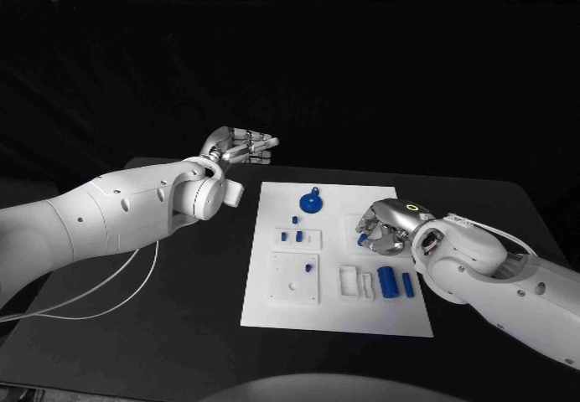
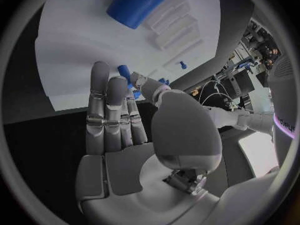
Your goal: Assemble the parts on the task board
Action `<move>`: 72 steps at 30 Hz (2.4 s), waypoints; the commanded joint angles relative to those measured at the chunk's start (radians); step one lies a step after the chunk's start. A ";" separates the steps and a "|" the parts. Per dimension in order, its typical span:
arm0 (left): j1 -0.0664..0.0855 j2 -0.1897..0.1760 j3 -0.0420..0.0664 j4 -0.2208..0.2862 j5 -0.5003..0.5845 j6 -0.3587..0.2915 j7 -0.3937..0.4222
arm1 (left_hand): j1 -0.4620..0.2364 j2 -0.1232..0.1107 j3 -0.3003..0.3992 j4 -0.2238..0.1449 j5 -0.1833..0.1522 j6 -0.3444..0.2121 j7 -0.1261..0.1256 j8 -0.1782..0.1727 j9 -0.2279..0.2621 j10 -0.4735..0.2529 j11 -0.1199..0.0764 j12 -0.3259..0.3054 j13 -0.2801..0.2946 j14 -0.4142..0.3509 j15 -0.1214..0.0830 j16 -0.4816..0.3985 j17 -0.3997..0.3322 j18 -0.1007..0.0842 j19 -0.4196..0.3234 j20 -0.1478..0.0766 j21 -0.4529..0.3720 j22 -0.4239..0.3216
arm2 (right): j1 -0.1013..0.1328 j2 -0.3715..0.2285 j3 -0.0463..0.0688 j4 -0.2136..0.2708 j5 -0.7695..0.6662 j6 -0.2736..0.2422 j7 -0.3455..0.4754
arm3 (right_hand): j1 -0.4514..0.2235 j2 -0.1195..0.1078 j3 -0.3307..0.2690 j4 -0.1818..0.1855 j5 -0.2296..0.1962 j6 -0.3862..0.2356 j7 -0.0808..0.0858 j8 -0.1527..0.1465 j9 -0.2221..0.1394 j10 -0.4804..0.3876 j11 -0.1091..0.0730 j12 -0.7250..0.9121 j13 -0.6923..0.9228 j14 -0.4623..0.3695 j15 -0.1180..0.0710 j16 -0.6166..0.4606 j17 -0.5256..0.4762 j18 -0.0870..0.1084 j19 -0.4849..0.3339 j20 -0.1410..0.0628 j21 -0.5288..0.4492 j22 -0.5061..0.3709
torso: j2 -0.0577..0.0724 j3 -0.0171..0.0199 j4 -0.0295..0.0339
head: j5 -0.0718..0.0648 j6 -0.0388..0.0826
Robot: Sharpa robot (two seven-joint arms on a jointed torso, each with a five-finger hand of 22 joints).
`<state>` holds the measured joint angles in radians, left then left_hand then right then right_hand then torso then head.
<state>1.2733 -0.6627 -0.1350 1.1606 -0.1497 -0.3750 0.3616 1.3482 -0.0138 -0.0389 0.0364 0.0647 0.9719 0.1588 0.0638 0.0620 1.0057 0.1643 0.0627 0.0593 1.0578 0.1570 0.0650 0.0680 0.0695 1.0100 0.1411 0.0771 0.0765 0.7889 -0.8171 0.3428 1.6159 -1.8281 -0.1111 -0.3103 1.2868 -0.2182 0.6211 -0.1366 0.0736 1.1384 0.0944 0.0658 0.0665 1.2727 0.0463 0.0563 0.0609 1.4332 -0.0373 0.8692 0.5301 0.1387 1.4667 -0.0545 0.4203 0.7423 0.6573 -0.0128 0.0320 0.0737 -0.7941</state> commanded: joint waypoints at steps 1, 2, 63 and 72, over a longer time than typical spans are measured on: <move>0.000 0.003 0.001 0.003 0.002 0.008 0.008 | -0.002 0.011 -0.001 -0.002 0.005 0.006 0.001 0.001 0.000 0.006 0.000 0.004 -0.001 0.004 -0.002 -0.003 -0.001 0.014 0.004 0.001 0.006 0.000 | -0.001 0.008 -0.002 -0.005 -0.017 0.019 0.009 | -0.002 0.013 0.010 0.001 -0.008 0.010 0.000 -0.003 0.000 0.010 -0.001 0.003 0.001 0.001 -0.007 0.006 0.003 -0.006 0.007 -0.011 0.005 0.004 | 0.000 0.0004 -0.0008 | -0.003 -0.001; 0.000 0.003 0.001 0.003 0.004 0.009 0.007 | -0.002 0.011 -0.001 -0.002 0.005 0.006 0.001 0.001 0.000 0.006 0.000 0.004 -0.001 0.004 -0.002 -0.003 -0.001 0.014 0.004 0.001 0.006 0.000 | -0.001 0.010 -0.003 -0.008 -0.018 0.020 0.010 | 0.000 0.016 0.014 0.000 -0.009 0.011 0.000 -0.003 0.000 0.020 -0.004 0.004 0.002 0.001 -0.010 0.006 0.004 -0.007 0.007 -0.013 0.006 0.006 | 0.000 0.0005 -0.0004 | -0.003 -0.001; 0.000 0.012 0.001 -0.053 0.041 0.028 0.001 | -0.003 0.022 -0.010 -0.004 0.006 0.003 0.001 0.001 0.000 0.007 0.000 0.004 -0.001 0.004 -0.002 -0.003 -0.001 0.013 0.005 0.000 0.006 0.000 | 0.012 0.057 0.022 0.141 0.041 -0.035 0.080 | -0.010 0.090 0.070 -0.037 -0.023 0.125 -0.018 -0.001 0.008 0.118 -0.033 0.005 0.006 0.008 -0.037 -0.023 0.033 -0.034 -0.002 -0.045 0.027 0.097 | 0.000 0.0001 0.0003 | 0.011 -0.002; -0.001 0.019 0.001 -0.036 0.040 0.033 0.002 | -0.003 0.027 -0.011 -0.005 0.006 0.008 0.001 0.001 0.000 0.008 0.000 0.004 -0.001 0.006 -0.003 -0.003 -0.001 0.013 0.006 0.000 0.006 0.000 | 0.006 0.140 -0.055 0.132 0.011 -0.036 0.106 | -0.009 0.092 0.069 -0.040 -0.022 0.124 -0.018 -0.001 0.008 0.116 -0.032 0.005 0.007 0.007 -0.037 -0.026 0.033 -0.033 -0.002 -0.044 0.025 0.100 | 0.000 -0.0009 0.0014 | 0.030 -0.007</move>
<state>1.2726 -0.6482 -0.1350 1.1166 -0.1146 -0.3599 0.3530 1.3438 0.0011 -0.0429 0.0323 0.0648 0.9718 0.1588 0.0638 0.0620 1.0058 0.1643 0.0627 0.0593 1.0577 0.1571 0.0650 0.0679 0.0695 1.0098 0.1412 0.0771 0.0765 0.7976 -0.6837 0.2903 1.7509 -1.7950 -0.1502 -0.2353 1.2754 -0.1407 0.6940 -0.1737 0.0464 1.2604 0.0753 0.0597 0.0729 1.3461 0.0518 0.0571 0.0673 1.4404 -0.0688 0.8499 0.5621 0.0923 1.4667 -0.0963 0.4449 0.8410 0.6572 -0.0133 0.0327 0.0974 -0.7990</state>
